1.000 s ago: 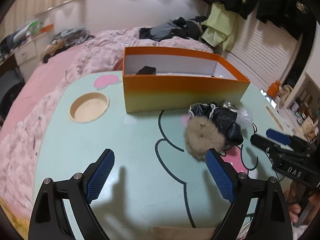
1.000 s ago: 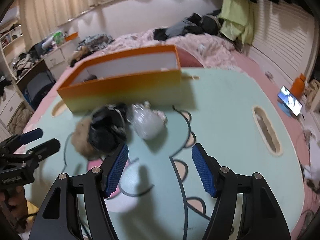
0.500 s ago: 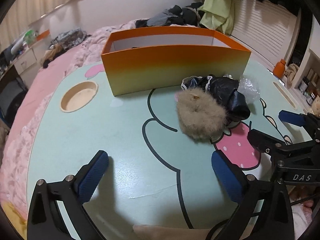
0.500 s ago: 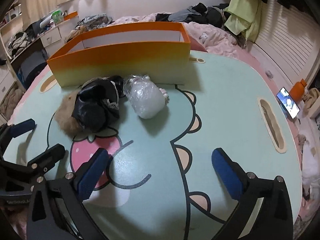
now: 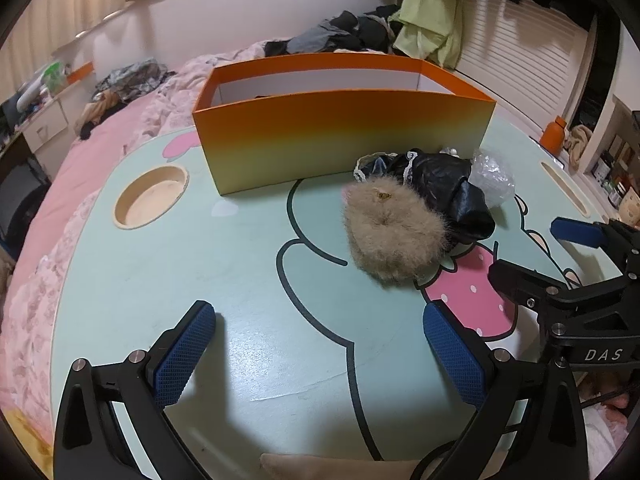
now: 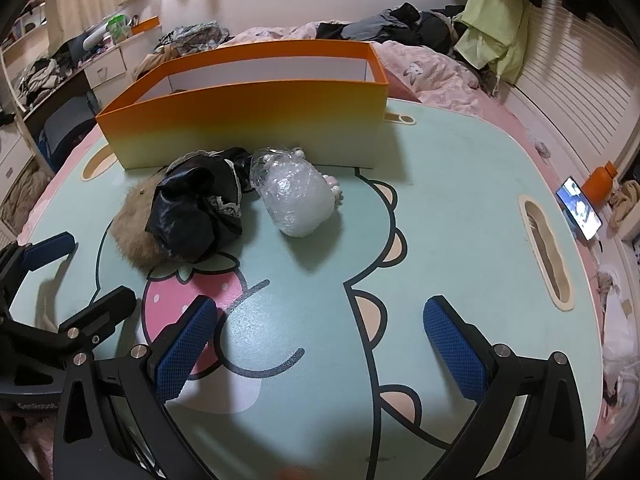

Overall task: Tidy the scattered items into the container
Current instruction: 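Move both open tools back over the remaining items on the table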

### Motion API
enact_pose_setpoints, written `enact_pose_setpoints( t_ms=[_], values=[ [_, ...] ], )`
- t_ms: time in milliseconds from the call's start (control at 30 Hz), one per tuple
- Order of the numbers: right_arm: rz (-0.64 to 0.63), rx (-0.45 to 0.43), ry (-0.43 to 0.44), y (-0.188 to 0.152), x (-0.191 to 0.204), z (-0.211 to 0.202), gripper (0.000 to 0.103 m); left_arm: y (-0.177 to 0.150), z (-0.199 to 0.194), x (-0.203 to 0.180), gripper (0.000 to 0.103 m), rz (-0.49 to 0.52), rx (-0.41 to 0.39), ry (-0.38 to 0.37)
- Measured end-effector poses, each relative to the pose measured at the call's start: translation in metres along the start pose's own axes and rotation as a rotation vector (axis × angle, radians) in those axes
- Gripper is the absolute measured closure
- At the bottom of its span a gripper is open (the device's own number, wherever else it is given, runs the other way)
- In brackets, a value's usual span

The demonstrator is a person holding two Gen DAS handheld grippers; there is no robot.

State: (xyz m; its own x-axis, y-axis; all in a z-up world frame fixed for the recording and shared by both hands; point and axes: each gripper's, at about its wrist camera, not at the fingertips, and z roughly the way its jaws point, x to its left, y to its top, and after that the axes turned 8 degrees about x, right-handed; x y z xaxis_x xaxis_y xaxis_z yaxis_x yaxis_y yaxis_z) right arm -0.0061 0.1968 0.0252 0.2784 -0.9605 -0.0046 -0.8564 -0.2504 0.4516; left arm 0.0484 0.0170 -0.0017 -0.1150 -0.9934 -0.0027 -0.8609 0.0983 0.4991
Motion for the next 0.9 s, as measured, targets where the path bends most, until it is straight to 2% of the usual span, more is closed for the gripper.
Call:
enact_pose_setpoints(
  t_ms=[233,500,567,700,800,900],
  values=[
    [-0.015,0.027,0.007,0.003,0.001,0.001,0.0,0.003,0.0,-0.002,0.0,0.007,0.029,-0.003],
    [-0.022,-0.022,0.013,-0.004,0.004,-0.003,0.0,0.003,-0.003,-0.009,0.0,0.068,0.034,-0.036],
    [-0.019,-0.023,0.01,-0.005,0.005,-0.005,0.0,0.004,-0.006,-0.005,0.0,0.062,0.028,-0.065],
    [-0.012,-0.021,0.006,-0.006,0.006,-0.007,0.0,0.007,-0.019,0.011,0.002,0.003,-0.031,-0.187],
    [-0.011,-0.018,0.007,-0.004,0.005,-0.006,0.0,0.017,-0.03,0.021,0.002,-0.026,-0.066,-0.214],
    [-0.006,-0.033,0.006,-0.006,0.005,-0.007,0.0,0.032,-0.031,0.027,0.002,-0.036,-0.059,-0.217]
  ],
)
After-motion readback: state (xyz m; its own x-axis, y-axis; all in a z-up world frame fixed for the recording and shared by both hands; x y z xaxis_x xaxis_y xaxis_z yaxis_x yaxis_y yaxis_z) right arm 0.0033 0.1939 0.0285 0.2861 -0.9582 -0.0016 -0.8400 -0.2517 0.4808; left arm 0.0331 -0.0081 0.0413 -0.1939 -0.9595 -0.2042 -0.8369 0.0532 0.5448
